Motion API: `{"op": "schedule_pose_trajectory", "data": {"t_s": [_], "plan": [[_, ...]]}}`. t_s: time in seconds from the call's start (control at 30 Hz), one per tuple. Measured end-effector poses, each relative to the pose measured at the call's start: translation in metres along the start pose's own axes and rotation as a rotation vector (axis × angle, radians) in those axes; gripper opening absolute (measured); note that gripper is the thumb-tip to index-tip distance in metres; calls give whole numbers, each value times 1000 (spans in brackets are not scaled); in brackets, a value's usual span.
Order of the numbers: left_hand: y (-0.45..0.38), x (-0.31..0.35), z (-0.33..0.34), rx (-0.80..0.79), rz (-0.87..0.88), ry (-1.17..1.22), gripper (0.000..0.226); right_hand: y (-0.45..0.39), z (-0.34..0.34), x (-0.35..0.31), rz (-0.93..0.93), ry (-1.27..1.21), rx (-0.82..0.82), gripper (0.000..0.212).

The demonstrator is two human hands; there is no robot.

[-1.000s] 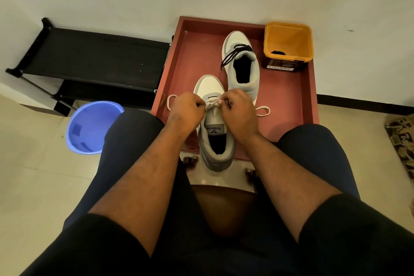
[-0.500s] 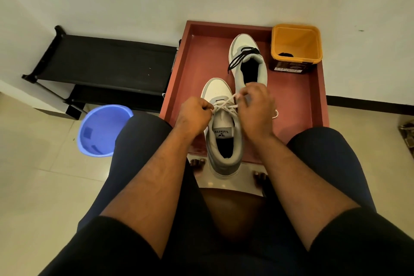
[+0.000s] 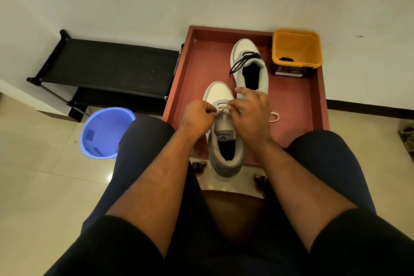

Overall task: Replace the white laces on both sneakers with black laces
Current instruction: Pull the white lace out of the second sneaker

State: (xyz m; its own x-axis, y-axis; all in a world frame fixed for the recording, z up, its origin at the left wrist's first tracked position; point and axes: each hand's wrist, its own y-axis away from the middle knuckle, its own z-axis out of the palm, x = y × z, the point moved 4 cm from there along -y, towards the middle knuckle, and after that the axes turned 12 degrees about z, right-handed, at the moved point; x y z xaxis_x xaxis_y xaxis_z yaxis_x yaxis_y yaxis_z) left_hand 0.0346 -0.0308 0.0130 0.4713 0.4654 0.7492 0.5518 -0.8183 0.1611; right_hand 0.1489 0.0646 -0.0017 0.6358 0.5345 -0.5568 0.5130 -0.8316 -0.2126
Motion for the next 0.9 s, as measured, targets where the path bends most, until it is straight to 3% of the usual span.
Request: {"op": "schedule_pose_trajectory", "data": {"t_s": [0.13, 0.23, 0.3, 0.4, 0.5, 0.77, 0.9], "plan": [[-4, -4, 2, 16, -23, -6, 30, -25, -46, 43, 554, -495, 227, 12], [-3, 1, 6, 22, 32, -79, 42, -30, -58, 71, 828, -591, 272, 11], [-3, 5, 9, 6, 69, -140, 44, -29, -56, 67, 753, -453, 236, 19], [-5, 7, 14, -6, 97, -164, 44, -19, -35, 31, 320, -74, 9, 41], [-4, 7, 14, 15, 112, -149, 45, 3, -6, 2, 30, 155, -174, 32], [-4, 0, 9, 94, 94, -36, 51, 8, 6, 0, -16, 207, -139, 22], [-5, 1, 10, 104, 103, -32, 51, 11, 14, -4, -104, 242, -111, 31]]}}
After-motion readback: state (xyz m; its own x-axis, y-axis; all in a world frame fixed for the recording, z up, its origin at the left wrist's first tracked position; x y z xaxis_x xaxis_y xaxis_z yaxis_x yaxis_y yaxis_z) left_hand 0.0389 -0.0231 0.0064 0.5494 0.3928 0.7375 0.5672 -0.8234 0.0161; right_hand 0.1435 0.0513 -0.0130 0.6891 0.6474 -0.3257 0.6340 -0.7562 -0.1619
